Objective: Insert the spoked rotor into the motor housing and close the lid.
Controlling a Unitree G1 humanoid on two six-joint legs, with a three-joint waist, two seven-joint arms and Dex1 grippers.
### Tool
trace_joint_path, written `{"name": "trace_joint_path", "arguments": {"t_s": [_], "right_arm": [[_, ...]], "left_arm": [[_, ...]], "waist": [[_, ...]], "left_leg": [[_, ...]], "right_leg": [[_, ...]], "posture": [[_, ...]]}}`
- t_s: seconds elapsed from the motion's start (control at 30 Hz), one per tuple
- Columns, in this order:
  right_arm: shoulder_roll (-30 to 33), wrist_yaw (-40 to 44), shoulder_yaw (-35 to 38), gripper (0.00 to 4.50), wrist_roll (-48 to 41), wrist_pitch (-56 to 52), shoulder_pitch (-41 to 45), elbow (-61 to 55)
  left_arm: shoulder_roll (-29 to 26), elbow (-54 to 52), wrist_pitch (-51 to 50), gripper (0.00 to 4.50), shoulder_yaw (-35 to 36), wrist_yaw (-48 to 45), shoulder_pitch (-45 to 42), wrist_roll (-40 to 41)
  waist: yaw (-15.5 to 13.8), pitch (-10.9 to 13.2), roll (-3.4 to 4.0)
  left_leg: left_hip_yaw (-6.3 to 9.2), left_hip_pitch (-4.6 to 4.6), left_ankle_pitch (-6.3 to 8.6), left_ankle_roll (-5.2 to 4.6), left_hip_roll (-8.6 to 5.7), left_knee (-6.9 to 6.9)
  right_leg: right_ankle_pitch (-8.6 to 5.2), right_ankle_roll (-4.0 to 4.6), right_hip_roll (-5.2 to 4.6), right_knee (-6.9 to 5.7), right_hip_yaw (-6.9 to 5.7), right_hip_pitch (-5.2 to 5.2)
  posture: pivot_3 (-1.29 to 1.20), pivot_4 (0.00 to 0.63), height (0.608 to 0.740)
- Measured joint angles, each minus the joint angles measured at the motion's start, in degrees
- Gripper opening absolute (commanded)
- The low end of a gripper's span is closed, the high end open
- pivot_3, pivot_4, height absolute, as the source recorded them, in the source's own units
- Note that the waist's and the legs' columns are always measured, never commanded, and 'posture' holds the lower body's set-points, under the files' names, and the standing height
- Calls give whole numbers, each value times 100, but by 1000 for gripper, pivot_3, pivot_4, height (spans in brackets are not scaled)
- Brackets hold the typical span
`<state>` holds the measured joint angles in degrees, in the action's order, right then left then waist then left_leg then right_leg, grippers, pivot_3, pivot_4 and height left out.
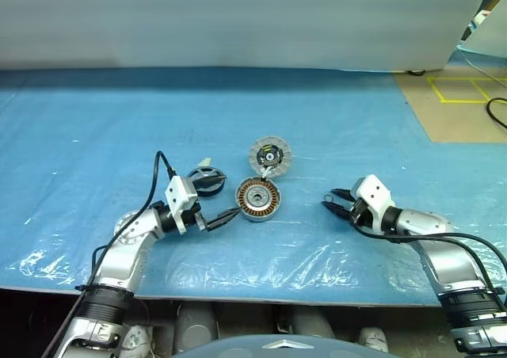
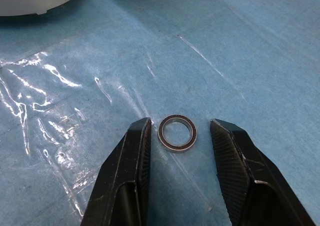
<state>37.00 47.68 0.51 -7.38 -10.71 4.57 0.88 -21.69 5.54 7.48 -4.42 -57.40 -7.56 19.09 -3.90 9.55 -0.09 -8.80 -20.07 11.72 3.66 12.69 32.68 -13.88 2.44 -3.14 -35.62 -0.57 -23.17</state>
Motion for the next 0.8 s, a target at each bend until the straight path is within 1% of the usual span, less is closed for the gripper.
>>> {"name": "trace_joint_path", "arguments": {"t_s": [0.2, 0.8], "right_arm": [[0, 18, 26, 1911, -113, -109, -4, 0], [129, 132, 91, 1911, -264, -91, -155, -37]], "left_arm": [[-1, 128, 45, 4500, -3, -103, 165, -8], [0, 204, 83, 4500, -9, -125, 136, -19]], "waist": [[0, 0, 0], [-5, 0, 0]], "left_leg": [[0, 0, 1, -1, 1, -1], [0, 0, 3, -6, 1, -6]], "right_leg": [[0, 0, 0, 3, -1, 0], [-1, 0, 0, 10, -2, 1]], "posture": [[0, 150, 740], [0, 150, 740]]}}
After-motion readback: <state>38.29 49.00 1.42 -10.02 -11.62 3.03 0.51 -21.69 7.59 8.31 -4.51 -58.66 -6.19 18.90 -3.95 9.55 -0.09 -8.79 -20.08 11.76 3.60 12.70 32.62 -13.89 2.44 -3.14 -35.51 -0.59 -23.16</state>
